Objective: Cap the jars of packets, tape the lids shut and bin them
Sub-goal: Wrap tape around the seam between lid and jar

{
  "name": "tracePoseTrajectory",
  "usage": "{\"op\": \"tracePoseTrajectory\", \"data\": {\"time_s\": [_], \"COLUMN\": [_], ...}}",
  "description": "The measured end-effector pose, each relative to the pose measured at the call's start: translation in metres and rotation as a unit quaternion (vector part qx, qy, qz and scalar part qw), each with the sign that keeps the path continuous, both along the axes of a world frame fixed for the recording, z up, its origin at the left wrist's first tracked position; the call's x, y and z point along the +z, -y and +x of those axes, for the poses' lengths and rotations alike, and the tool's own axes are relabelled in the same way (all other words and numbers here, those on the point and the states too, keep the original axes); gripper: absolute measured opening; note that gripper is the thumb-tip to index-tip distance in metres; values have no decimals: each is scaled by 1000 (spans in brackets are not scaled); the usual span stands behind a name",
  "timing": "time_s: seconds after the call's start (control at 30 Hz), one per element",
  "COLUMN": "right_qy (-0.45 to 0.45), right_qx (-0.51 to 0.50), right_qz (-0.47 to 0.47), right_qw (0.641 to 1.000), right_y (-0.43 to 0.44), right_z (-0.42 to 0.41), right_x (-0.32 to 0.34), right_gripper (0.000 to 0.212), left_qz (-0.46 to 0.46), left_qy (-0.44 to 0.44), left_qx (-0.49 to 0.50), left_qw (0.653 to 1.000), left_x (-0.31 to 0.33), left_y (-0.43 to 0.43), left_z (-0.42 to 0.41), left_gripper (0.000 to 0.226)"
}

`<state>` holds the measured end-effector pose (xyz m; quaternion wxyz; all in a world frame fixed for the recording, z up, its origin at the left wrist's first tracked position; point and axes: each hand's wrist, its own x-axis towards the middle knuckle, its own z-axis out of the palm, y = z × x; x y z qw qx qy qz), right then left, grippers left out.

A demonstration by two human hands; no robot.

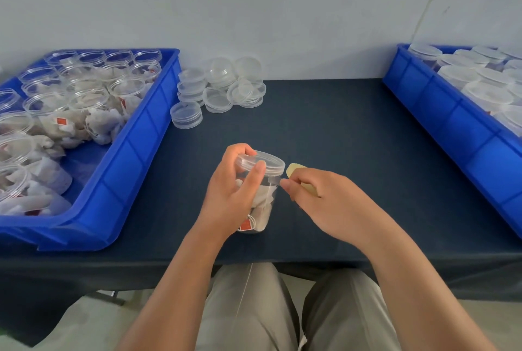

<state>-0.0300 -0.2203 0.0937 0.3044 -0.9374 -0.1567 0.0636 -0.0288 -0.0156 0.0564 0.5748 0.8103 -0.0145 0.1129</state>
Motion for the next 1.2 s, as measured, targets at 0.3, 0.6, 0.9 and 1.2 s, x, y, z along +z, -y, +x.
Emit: {"op": "tracePoseTrajectory", "data": {"time_s": [0.3,0.6,0.9,1.2], "right_qy": [1,14,-33,-124], "right_qx": [4,0,16,181], "right_qz": [-7,-39,-6,37], "right_qw": [1000,999,999,975], "right_y": [-1,-4,3,30], "right_z": [5,6,8,7], "right_x": [3,5,4,39], "right_gripper": [37,41,40,40], "left_qz": [19,14,-63,-194], "left_qy": [30,17,-61,-183], "left_qx": [-2,6,-48,-86], "left_qw": [999,1000,995,960], "left_x": [-5,-6,2,25], "left_y": [1,1,-7,-25], "left_z": [1,2,0,-17], "left_gripper": [64,52,44,46]}}
